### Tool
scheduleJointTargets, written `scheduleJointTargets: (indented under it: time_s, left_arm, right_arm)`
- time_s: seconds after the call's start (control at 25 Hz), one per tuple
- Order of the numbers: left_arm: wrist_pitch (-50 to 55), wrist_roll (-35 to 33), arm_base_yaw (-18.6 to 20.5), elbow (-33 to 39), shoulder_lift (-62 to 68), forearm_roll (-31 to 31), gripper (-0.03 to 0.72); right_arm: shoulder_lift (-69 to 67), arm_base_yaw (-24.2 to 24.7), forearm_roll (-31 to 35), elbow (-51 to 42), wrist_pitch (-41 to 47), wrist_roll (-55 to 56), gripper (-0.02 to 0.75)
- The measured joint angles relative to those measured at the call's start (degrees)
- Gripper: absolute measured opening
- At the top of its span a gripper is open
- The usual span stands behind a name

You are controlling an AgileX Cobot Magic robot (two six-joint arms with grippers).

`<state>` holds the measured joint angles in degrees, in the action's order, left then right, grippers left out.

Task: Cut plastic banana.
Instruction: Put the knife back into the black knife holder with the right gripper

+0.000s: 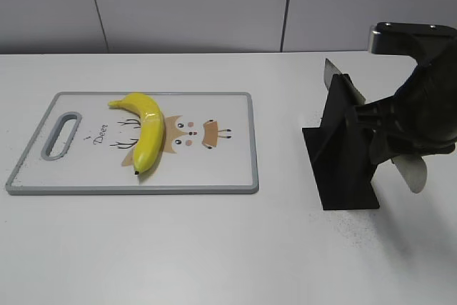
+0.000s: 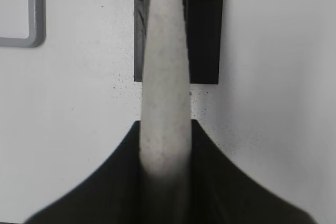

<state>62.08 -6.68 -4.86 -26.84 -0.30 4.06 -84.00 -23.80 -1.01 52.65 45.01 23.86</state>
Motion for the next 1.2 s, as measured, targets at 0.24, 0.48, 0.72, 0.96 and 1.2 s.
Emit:
scheduleJointTargets:
  time_s: [0.24,0.48,0.72,0.96,1.2]
  left_arm:
    - [0.0,0.0,0.0,0.0,0.0,0.0,0.58]
    - [0.0,0.0,0.0,0.0,0.0,0.0,0.58]
    - [0.0,0.0,0.0,0.0,0.0,0.0,0.58]
    - [0.0,0.0,0.0,0.0,0.0,0.0,0.58]
    - [0.0,0.0,0.0,0.0,0.0,0.0,0.58]
  right_arm:
    - [-0.17,0.0,0.45,0.0,0.35,0.0,0.492]
    - [3.27,0.0,0.64,0.0,1.35,-2.16,0.638]
    - [14.63,0.0,3.9,0.0,6.92,-12.75,0.619]
    - [28.48,0.0,8.91,-3.12,12.75,-24.42,0.601]
    - [46.79,0.0,5.93,-15.88,11.73,-28.4,0.592]
